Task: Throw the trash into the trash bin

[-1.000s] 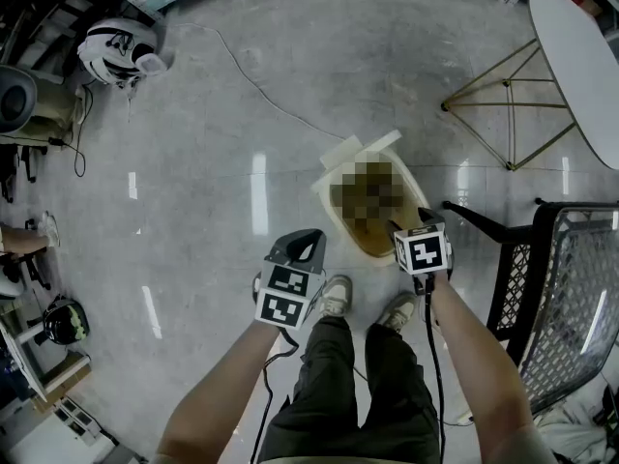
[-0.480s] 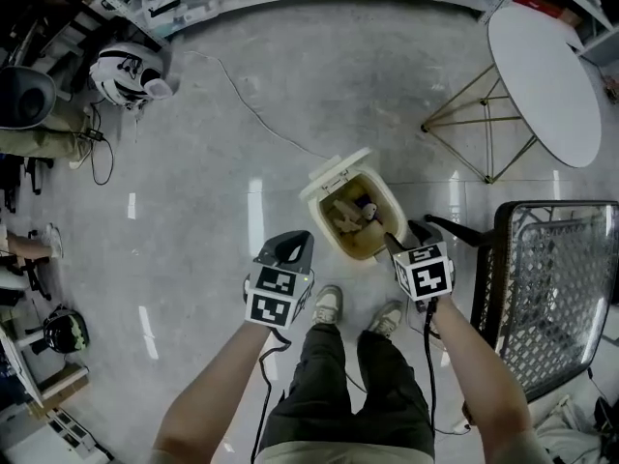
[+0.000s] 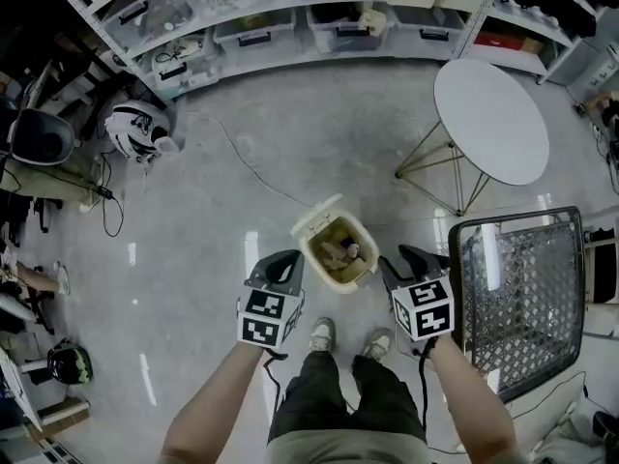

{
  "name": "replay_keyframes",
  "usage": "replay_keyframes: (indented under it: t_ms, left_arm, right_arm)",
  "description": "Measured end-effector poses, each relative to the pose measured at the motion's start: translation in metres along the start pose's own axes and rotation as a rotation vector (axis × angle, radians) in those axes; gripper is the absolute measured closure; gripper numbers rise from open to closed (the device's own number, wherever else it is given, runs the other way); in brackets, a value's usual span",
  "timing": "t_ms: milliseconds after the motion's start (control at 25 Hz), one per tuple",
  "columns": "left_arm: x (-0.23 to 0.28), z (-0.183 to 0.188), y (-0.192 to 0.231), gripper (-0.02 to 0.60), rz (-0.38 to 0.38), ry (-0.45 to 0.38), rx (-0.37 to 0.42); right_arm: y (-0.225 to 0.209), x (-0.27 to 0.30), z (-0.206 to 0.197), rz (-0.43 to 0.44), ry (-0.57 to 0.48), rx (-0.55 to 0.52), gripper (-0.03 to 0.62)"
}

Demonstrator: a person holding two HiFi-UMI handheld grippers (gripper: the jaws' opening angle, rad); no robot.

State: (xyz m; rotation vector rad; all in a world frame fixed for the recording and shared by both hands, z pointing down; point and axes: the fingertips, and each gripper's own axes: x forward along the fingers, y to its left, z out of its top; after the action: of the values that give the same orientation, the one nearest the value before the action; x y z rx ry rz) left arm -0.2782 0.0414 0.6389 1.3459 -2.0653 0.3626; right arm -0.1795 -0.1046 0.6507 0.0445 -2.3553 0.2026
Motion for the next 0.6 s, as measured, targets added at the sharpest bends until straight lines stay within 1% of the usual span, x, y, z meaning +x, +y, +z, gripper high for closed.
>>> replay_keyframes:
  t_ms: [120, 240, 320, 520, 600]
  left_arm:
    - [-0.028, 0.040, -0.005, 0.580, 0.015, -0.049, 0.027]
    - [-0.054, 0.078, -0.006, 0.580, 0.047, -0.109, 0.031]
    - [-0.074, 0.101, -0.010, 0.580, 0.054, -0.145, 0.047]
    - [-0.121, 0.156, -0.015, 0.580, 0.081, -0.223, 0.092]
    - [-0.140, 0.179, -0.022, 0.580, 0.075, -0.264, 0.108]
  right_arm:
    - [0.006, -0.044, 0.035, -0.001, -0.068, 0.003, 0.413]
    - [0.008, -0.088, 0.065, 0.000, -0.137, 0.015, 0.416]
    - [0.009, -0.119, 0.085, -0.006, -0.183, 0.013, 0.419]
    - [0.010, -0.189, 0.138, -0.020, -0.300, -0.016, 0.424]
    - [0.009, -0.217, 0.158, -0.034, -0.349, -0.039, 0.425]
